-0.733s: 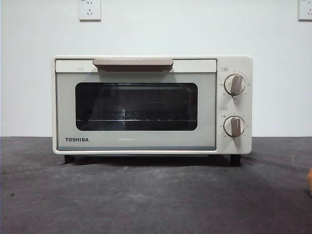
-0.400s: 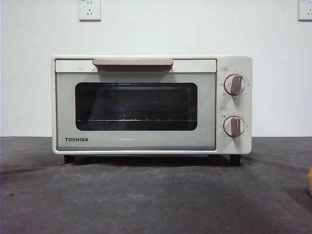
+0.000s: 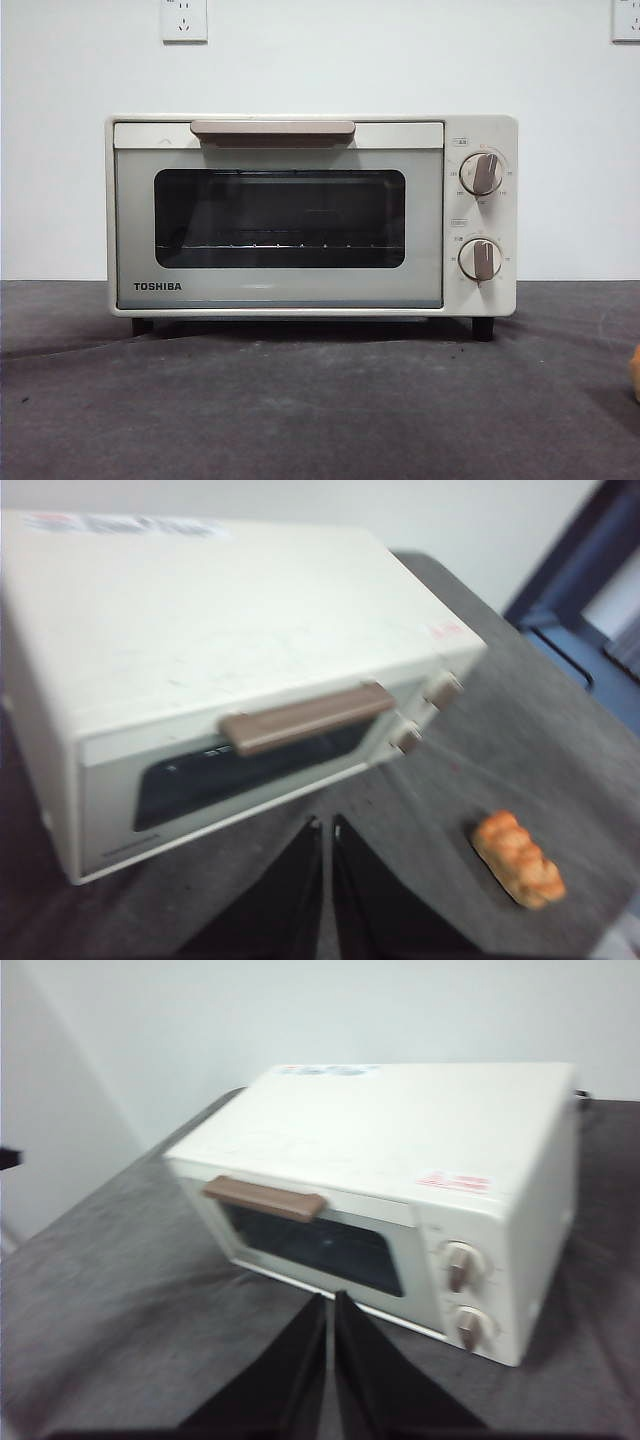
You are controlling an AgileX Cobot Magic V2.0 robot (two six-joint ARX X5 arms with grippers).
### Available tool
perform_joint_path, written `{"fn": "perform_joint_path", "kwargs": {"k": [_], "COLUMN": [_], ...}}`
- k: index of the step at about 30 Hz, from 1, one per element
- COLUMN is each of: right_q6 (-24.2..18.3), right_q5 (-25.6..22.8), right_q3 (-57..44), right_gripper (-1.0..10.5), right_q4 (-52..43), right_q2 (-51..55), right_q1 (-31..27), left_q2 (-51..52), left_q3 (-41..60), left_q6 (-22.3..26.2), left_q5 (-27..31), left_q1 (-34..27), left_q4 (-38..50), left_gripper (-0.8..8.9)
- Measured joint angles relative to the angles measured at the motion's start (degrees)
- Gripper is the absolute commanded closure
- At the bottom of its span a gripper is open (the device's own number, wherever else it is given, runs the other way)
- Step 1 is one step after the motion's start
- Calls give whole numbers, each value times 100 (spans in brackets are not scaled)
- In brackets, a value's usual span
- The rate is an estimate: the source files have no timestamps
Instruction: The left arm flap open the oven, the right arm pick bread and place it into oven, the left arm flap close the oven
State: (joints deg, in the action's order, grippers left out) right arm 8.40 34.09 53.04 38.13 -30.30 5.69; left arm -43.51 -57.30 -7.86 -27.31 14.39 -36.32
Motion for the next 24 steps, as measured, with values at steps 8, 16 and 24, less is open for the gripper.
{"fn": "perform_joint_path", "kwargs": {"k": [8, 16, 24], "right_q6": [-107, -105, 219], "right_q5": [37, 37, 37], "right_q3": [9, 9, 9], "right_gripper": [875, 494, 483], "right_q4": [37, 42, 87], "right_q2": [-11, -11, -13], "right_q1": [181, 181, 181], "left_q2": [46, 35, 35], "left_q3": [-68, -68, -68], "left_q6": [131, 133, 136], "left_q5": [-7, -4, -4], "left_q1": [229, 229, 271], "left_q4": [-17, -17, -17], "left_gripper": [773, 292, 274]}}
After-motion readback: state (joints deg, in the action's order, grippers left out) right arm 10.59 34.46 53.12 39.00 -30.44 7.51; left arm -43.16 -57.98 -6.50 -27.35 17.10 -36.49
